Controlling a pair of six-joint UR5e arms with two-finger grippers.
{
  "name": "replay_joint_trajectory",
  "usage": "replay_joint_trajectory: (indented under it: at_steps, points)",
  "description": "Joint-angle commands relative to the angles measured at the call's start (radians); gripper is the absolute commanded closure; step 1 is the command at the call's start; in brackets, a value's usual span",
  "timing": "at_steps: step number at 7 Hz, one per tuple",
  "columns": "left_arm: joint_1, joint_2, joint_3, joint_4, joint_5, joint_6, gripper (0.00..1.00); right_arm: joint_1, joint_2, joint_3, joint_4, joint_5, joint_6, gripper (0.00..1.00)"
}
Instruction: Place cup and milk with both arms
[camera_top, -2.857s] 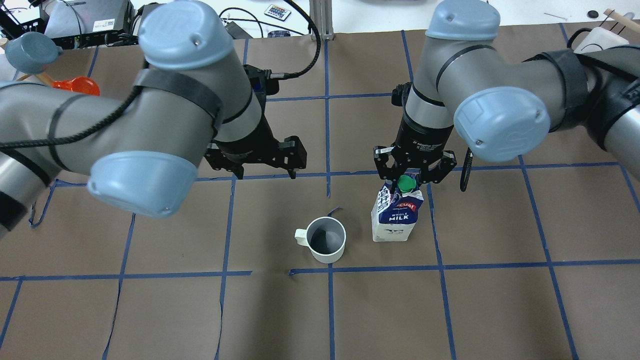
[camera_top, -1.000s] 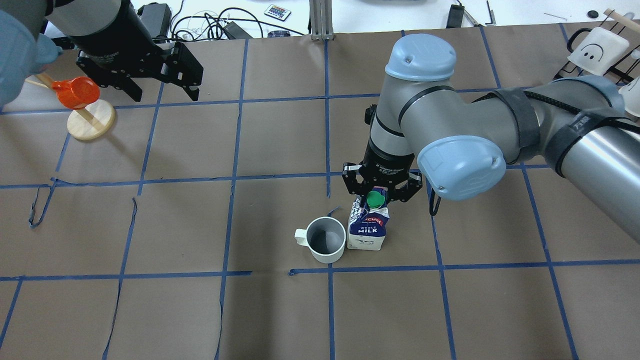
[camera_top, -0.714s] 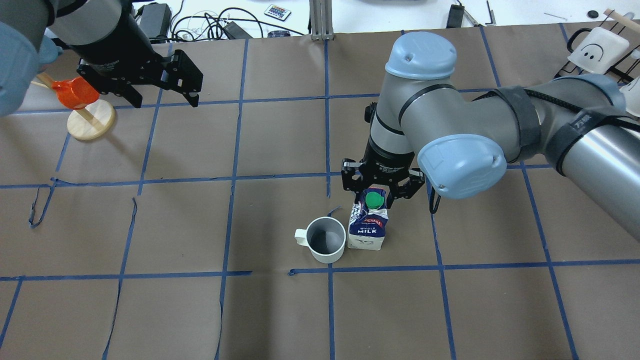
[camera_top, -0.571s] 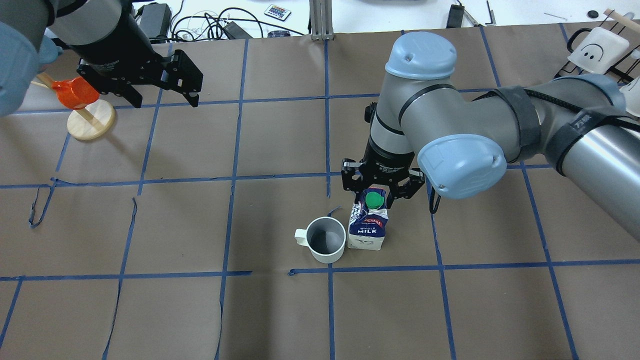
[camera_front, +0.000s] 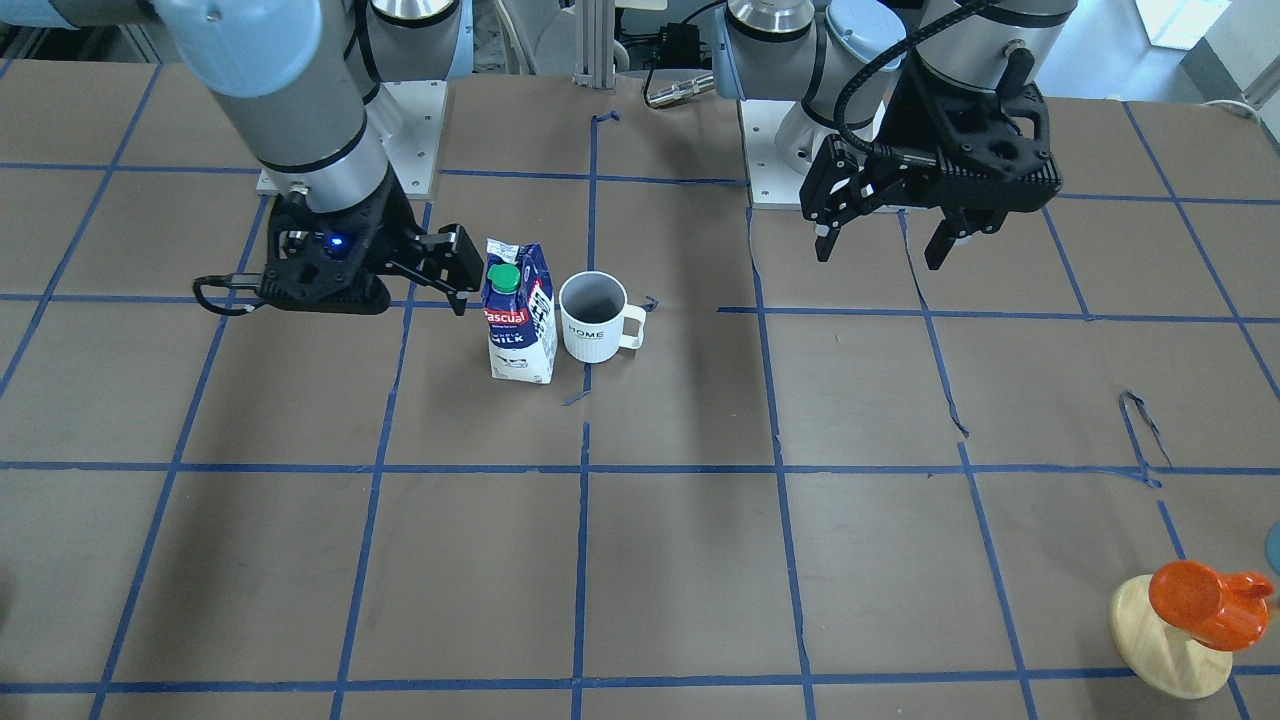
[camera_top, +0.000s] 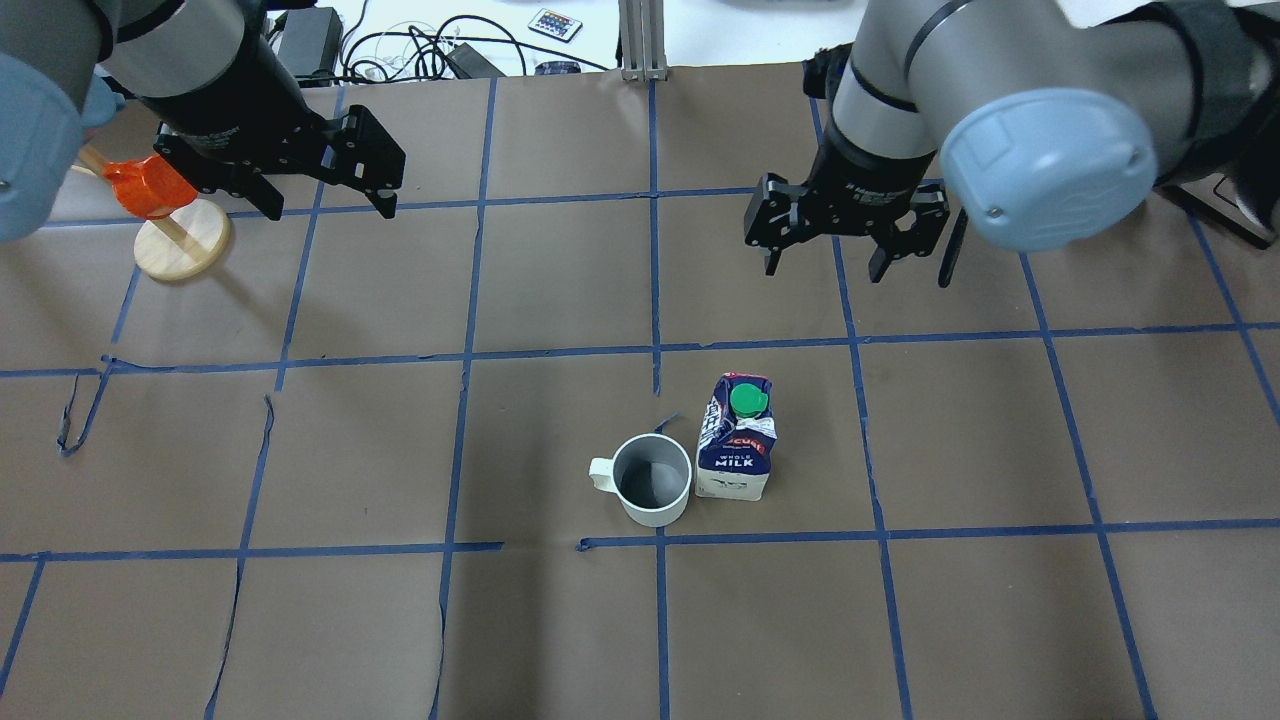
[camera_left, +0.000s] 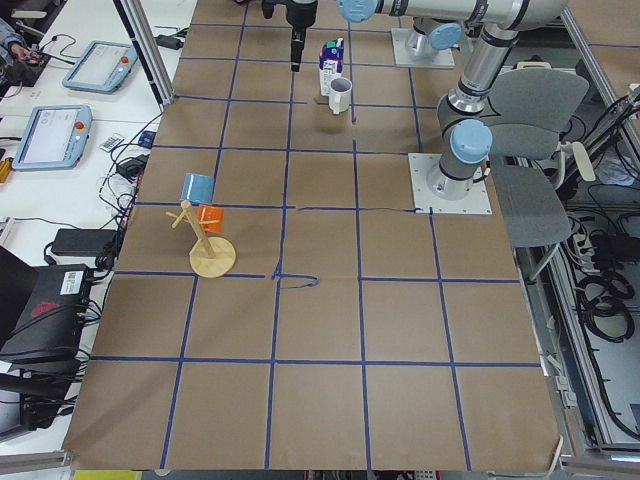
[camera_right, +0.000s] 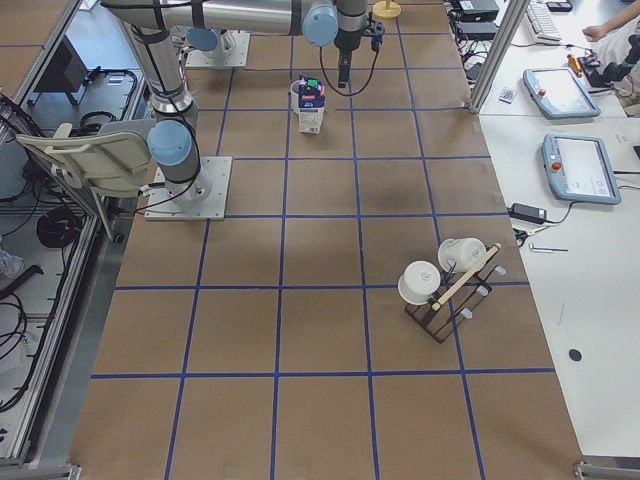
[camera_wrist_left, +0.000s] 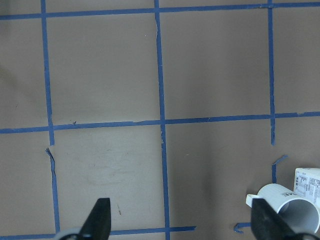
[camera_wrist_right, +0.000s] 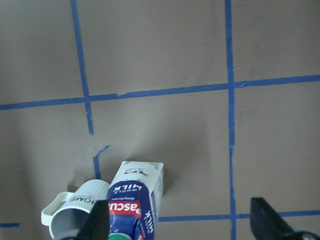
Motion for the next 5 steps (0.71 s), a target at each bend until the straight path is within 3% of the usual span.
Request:
replay_joint_trajectory:
  at_steps: [1,5]
  points:
    - [-0.001,-0.001,-0.003,0.000,-0.002,0.000,0.00,-0.103,-0.032,-0.022,0.076,-0.070,-0.173,0.00]
    - [0.004,0.000,-0.011,0.000,-0.006,0.002,0.00,-0.123,-0.070,-0.015,0.115,-0.087,-0.168,0.00]
